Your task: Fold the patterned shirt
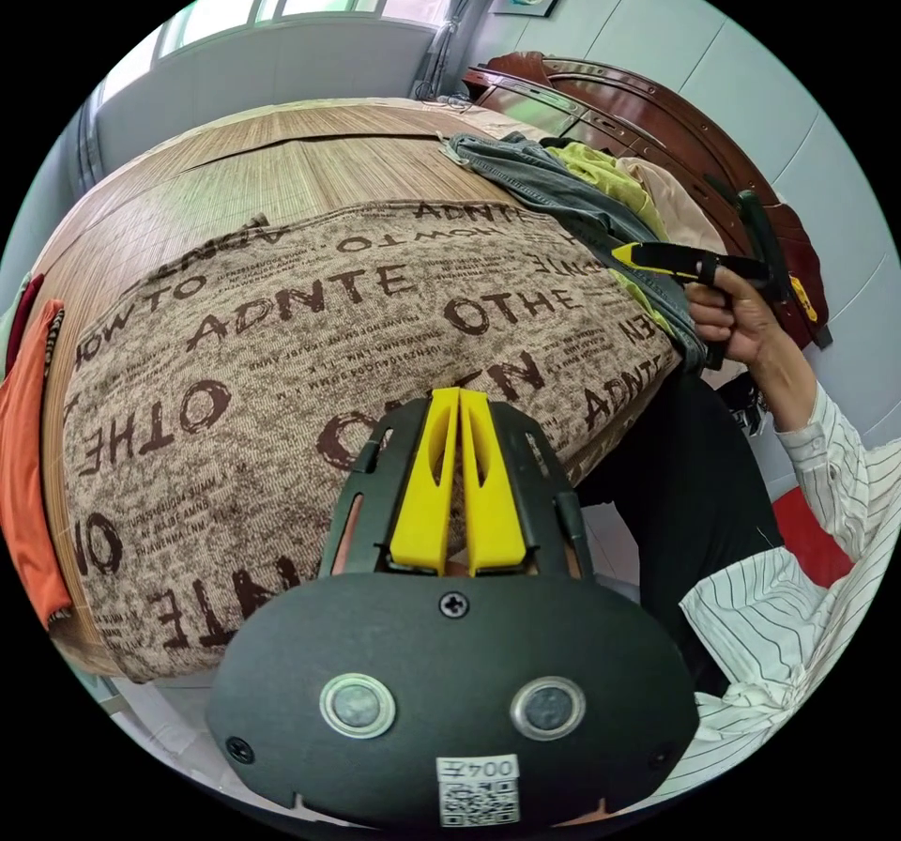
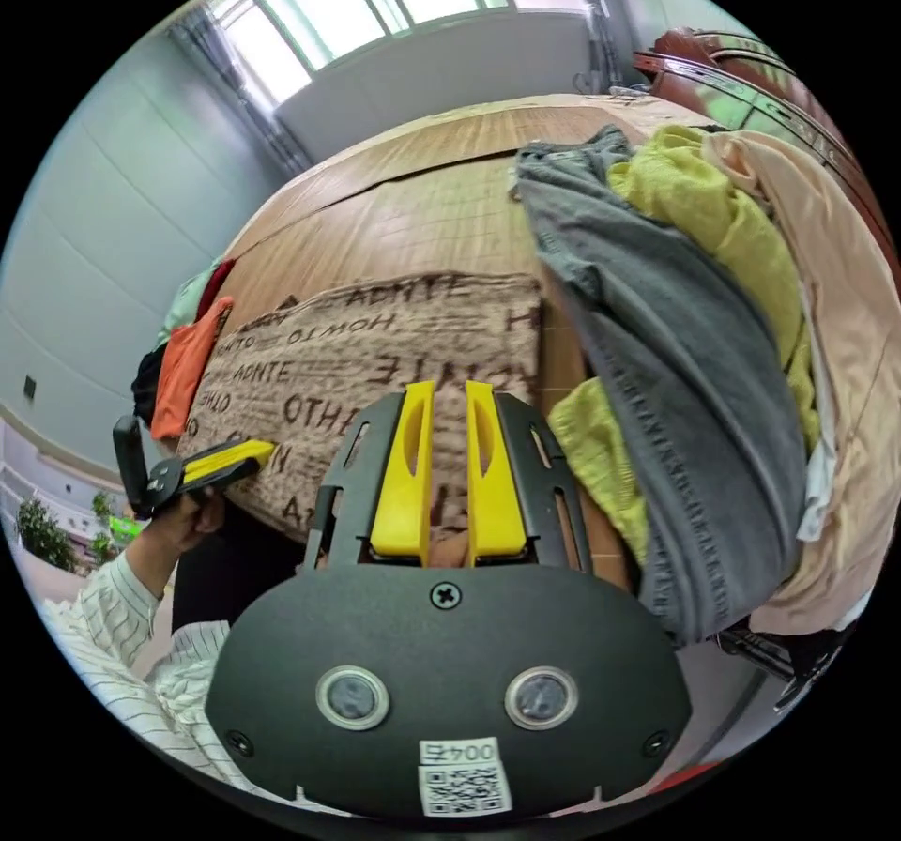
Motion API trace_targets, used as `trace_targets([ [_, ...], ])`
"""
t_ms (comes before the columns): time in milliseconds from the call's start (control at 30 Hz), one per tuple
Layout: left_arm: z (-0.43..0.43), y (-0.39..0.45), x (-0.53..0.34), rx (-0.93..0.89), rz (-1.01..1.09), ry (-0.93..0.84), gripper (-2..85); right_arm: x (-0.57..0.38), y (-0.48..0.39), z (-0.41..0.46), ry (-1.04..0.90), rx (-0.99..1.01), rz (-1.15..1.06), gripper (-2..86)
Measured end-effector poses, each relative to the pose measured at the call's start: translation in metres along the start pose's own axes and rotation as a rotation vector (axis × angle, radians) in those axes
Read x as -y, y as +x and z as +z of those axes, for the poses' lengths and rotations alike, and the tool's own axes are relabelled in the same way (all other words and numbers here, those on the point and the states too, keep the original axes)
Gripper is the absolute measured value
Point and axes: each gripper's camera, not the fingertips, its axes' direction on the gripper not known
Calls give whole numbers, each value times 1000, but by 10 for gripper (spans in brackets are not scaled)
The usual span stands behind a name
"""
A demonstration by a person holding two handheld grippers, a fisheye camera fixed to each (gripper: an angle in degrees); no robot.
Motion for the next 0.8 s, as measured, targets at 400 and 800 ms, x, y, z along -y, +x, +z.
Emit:
trace_targets([
  [400, -39, 5, -3, -40, -16, 86, 1, -38, -29, 37, 4, 4, 1, 84],
  [800, -86, -103, -27, 200, -372, 171, 1, -81, -25, 82, 40, -93, 15, 27],
])
